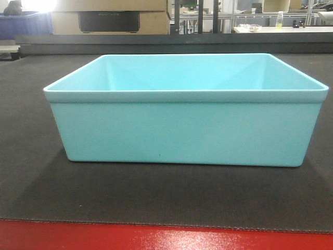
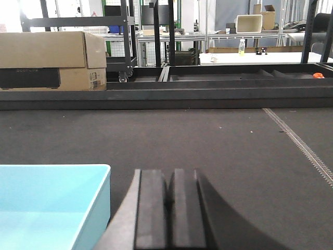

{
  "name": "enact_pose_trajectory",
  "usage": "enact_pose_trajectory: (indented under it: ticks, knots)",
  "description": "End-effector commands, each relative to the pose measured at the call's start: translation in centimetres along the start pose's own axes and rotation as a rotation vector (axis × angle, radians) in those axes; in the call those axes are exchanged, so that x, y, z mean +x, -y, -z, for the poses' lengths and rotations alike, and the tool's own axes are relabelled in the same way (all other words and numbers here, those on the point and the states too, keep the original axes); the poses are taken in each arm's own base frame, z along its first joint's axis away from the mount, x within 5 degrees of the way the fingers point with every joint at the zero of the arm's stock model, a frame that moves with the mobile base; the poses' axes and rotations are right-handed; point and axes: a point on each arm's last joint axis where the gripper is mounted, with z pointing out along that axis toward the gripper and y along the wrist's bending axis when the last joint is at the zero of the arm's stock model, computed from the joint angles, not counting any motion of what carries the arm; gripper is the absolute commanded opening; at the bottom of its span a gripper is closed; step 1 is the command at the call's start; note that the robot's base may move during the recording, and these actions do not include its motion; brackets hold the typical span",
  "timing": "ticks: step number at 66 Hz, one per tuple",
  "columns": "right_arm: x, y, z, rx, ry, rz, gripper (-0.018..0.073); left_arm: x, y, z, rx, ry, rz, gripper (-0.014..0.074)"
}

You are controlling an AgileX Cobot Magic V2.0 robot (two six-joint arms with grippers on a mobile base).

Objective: Fetch blue bin and place on conveyor start

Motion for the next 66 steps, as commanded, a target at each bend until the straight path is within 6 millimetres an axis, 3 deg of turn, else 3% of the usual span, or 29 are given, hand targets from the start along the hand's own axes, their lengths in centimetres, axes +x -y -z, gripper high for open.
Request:
enact_pose_trajectory:
  ticks: [1, 50, 66]
  knots:
    - [-0.2, 0.0, 0.1, 0.003, 0.027, 0.015, -0.0162, -0.3, 0.0, 0.1, 0.000, 0.029, 0.003, -0.0111]
    - [-0.1, 0.0, 0.1, 0.003, 0.027, 0.015, -0.0162, -0.3, 0.0, 0.1, -0.001, 0.036, 0.003, -0.0111]
    - [2.2, 0.1, 0.3, 0.005, -0.013, 0.013, -0.0162, -0.3, 0.0, 0.1, -0.001, 0.036, 0.003, -0.0111]
